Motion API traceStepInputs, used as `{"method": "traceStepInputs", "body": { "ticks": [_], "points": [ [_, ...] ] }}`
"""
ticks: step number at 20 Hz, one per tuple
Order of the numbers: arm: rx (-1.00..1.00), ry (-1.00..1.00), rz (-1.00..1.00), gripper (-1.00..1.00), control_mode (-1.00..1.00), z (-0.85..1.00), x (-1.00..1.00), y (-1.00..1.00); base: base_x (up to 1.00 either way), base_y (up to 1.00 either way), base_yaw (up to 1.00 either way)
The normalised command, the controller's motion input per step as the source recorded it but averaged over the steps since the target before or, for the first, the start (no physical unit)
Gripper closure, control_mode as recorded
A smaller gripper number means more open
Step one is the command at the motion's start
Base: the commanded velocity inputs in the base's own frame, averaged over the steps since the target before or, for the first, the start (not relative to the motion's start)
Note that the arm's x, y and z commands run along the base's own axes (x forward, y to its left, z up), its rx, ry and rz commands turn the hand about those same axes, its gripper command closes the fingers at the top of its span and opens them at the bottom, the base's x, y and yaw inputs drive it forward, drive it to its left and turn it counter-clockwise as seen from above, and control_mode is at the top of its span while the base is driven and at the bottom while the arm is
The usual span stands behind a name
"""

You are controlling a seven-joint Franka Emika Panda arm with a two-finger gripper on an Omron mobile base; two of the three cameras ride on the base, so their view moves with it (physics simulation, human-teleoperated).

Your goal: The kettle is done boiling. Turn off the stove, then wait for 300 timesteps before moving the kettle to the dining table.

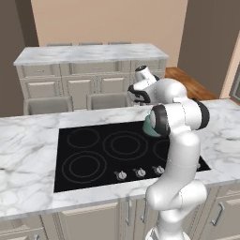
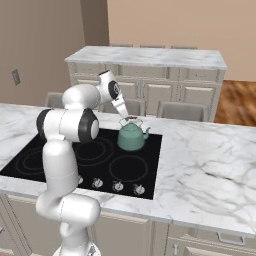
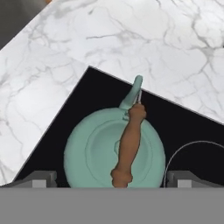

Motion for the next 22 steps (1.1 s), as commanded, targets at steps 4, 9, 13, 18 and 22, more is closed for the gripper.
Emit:
{"method": "traceStepInputs", "body": {
  "ticks": [4,9,13,18,22],
  "points": [
    [0.03,0.0,-0.11,-1.0,-1.0,-0.09,0.0,0.0,0.0,0.0,0.0],
    [0.01,0.0,-0.1,-1.0,-1.0,-0.13,0.0,0.0,0.0,0.0,0.0],
    [0.01,0.0,-0.09,-1.0,-1.0,-0.14,0.0,0.0,0.0,0.0,0.0],
    [0.01,0.0,-0.07,-1.0,-1.0,-0.15,0.02,0.0,0.0,0.0,0.0],
    [0.01,0.0,-0.03,-1.0,-1.0,-0.14,0.0,0.0,0.0,0.0,0.0]
  ]
}}
